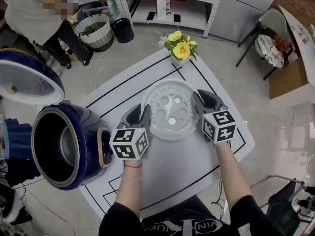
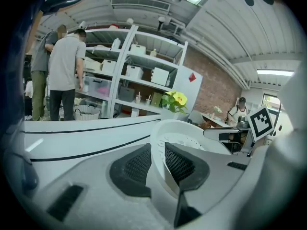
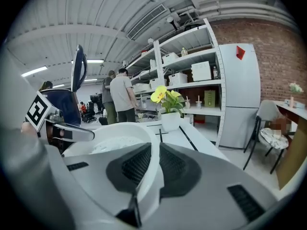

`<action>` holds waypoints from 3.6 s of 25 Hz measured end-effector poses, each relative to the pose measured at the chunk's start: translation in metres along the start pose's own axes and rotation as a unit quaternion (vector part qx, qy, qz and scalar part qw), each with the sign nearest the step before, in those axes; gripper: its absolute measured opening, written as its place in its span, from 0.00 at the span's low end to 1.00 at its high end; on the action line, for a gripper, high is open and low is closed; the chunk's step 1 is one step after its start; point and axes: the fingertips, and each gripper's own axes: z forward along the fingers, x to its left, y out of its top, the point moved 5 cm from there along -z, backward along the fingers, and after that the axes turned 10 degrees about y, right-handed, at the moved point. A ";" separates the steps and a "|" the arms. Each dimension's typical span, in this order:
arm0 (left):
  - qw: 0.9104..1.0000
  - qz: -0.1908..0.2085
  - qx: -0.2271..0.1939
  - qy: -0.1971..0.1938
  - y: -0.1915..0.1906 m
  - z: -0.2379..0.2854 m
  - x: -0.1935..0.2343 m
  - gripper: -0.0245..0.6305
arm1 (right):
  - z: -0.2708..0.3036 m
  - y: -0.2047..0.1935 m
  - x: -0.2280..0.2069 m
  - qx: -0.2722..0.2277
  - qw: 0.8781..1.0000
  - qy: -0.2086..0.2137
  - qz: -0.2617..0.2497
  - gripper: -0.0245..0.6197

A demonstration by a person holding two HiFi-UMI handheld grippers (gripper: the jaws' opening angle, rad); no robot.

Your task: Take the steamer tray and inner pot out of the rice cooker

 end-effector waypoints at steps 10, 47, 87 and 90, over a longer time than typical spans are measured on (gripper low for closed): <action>1.000 0.023 -0.001 0.013 0.002 0.012 0.003 0.18 | 0.013 -0.001 -0.007 0.008 1.000 0.005 -0.015 0.12; 0.988 0.015 -0.150 -0.012 0.086 -0.105 -0.030 0.18 | -0.061 0.103 0.100 -0.125 0.986 0.091 -0.068 0.20; 0.943 -0.035 -0.247 0.220 0.094 -0.364 0.122 0.18 | 0.003 0.170 0.358 -0.128 0.919 0.347 -0.136 0.20; 0.937 -0.042 -0.242 0.248 0.082 -0.377 0.141 0.18 | 0.015 0.165 0.377 -0.116 0.915 0.360 -0.142 0.20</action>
